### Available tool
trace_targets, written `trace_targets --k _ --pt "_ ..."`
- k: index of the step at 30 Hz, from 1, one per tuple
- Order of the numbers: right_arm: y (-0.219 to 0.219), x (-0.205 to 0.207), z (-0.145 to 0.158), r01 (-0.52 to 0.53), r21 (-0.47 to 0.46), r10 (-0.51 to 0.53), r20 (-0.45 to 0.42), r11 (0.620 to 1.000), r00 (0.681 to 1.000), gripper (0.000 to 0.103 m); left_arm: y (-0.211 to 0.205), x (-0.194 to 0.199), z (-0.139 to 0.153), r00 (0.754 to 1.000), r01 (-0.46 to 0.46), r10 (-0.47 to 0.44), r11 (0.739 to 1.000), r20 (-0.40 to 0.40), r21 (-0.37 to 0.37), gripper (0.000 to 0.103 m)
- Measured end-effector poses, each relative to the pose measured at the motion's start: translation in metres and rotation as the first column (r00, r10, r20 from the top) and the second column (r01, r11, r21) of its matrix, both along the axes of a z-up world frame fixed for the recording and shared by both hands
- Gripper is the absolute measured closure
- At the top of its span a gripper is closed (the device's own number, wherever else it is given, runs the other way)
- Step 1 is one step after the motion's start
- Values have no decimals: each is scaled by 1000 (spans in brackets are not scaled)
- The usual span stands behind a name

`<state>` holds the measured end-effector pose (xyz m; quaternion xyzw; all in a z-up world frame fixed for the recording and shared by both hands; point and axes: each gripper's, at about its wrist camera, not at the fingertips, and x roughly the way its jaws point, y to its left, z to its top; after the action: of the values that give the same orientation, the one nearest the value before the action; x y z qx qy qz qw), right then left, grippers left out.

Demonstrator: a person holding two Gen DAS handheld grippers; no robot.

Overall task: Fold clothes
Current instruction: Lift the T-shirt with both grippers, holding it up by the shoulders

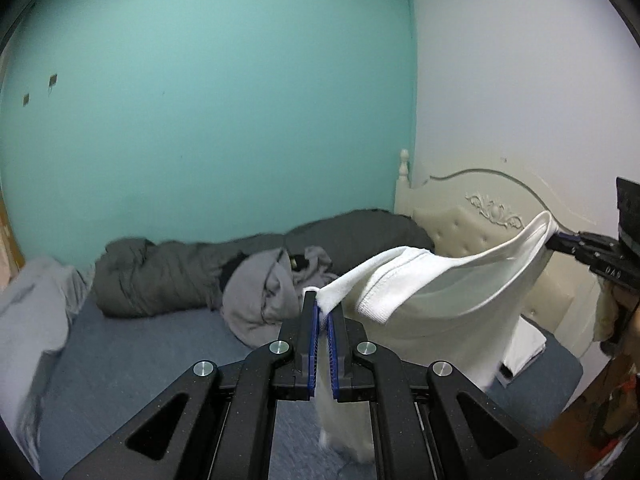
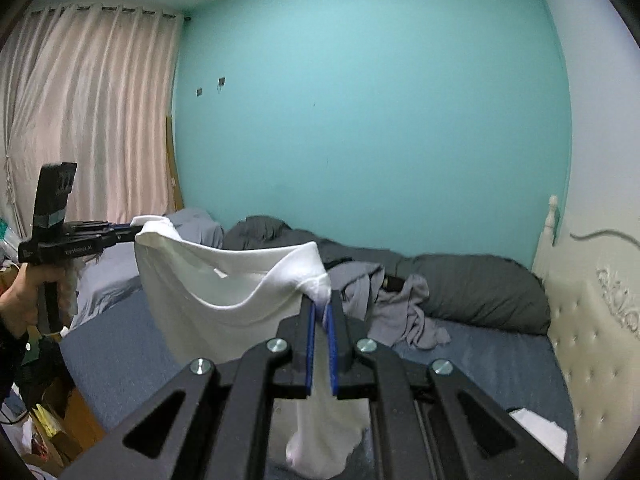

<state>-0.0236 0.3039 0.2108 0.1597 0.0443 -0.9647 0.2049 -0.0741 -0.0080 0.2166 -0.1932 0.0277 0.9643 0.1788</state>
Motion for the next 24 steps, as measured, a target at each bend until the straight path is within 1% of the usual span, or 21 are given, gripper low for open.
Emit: trace_targets --k 2,4,11,15,24 --pt "-1 5 13 0 4 0 -13 1000 1000 98 -1 4 10 1000 -1 1 1000 -11 3 99" --pt "-1 10 24 0 5 0 -24 1000 1000 98 -4 8 15 1000 2 -2 1000 -17 13 99" --pt "4 22 40 3 6 -2 -59 1000 998 98 -19 33 35 999 6 -4 999 -53 37 99" --pt "2 32 51 1 7 0 -87 1000 996 98 -19 54 49 996 4 -1 999 -86 37 99" --pt "-4 46 61 0 6 1 -112 1000 994 98 -15 88 54 993 6 -2 1000 -116 27 99"
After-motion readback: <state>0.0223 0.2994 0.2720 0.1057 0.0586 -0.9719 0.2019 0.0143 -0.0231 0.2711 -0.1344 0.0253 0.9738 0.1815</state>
